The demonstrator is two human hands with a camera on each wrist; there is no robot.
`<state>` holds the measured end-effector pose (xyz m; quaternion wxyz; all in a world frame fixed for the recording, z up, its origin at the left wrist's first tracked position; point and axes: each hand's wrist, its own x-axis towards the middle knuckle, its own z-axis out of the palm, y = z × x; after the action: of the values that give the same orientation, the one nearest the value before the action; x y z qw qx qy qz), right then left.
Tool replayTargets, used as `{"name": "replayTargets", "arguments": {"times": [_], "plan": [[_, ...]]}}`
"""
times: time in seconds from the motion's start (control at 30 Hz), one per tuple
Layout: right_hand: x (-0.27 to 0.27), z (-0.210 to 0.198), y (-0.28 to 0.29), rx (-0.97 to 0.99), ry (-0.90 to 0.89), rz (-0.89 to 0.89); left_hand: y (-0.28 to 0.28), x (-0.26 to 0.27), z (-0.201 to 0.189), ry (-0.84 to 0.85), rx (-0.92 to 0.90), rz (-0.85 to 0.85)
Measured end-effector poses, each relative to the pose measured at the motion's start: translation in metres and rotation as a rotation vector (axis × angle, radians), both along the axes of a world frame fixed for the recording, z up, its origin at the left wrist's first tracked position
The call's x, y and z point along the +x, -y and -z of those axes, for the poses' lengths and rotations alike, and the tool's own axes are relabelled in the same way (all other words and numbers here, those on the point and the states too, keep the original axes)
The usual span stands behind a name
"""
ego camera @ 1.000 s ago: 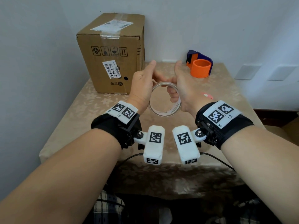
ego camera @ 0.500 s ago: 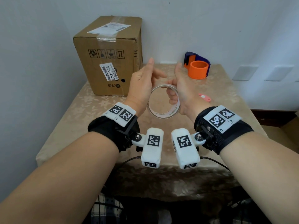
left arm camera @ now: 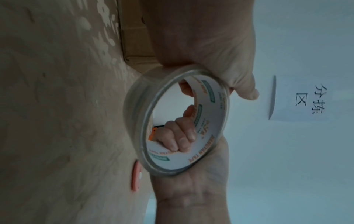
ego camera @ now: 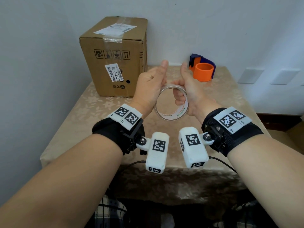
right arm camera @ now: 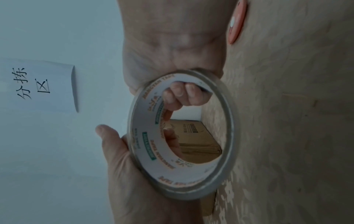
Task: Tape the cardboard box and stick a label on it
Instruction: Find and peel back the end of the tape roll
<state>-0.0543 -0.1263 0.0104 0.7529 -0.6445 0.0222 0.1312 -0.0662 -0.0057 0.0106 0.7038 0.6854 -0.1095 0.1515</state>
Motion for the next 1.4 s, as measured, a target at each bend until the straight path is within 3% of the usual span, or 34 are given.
{"name": "replayTargets", "arguments": {"times": [0.5, 0.67, 0.8, 0.87, 1.0, 1.2, 1.4], "plan": [[0.002, 0.0, -0.001, 0.073, 0.005, -0.034, -0.003, -0.002, -0.006, 0.01, 0.056, 0.049], [0.007, -0.006, 0.003, 0.056, 0.12, -0.068, -0.01, 0.0, -0.013, -0.076, 0.028, 0.121], [0.013, -0.001, 0.018, -0.183, 0.289, 0.141, -0.026, 0.004, -0.008, -0.349, 0.125, 0.313], [0.012, 0.003, 0.023, -0.284, 0.391, 0.149, -0.03, 0.002, -0.008, -0.367, 0.25, 0.362], [0.009, 0.007, 0.024, -0.602, 0.538, 0.162, -0.029, 0.003, -0.005, -0.343, 0.376, 0.278], [0.002, 0.005, 0.021, -0.729, 0.468, 0.057, -0.02, 0.006, 0.003, -0.37, 0.393, 0.147], [-0.003, -0.002, 0.014, -0.958, 0.605, -0.003, -0.013, 0.009, 0.006, -0.417, 0.391, 0.059]]}}
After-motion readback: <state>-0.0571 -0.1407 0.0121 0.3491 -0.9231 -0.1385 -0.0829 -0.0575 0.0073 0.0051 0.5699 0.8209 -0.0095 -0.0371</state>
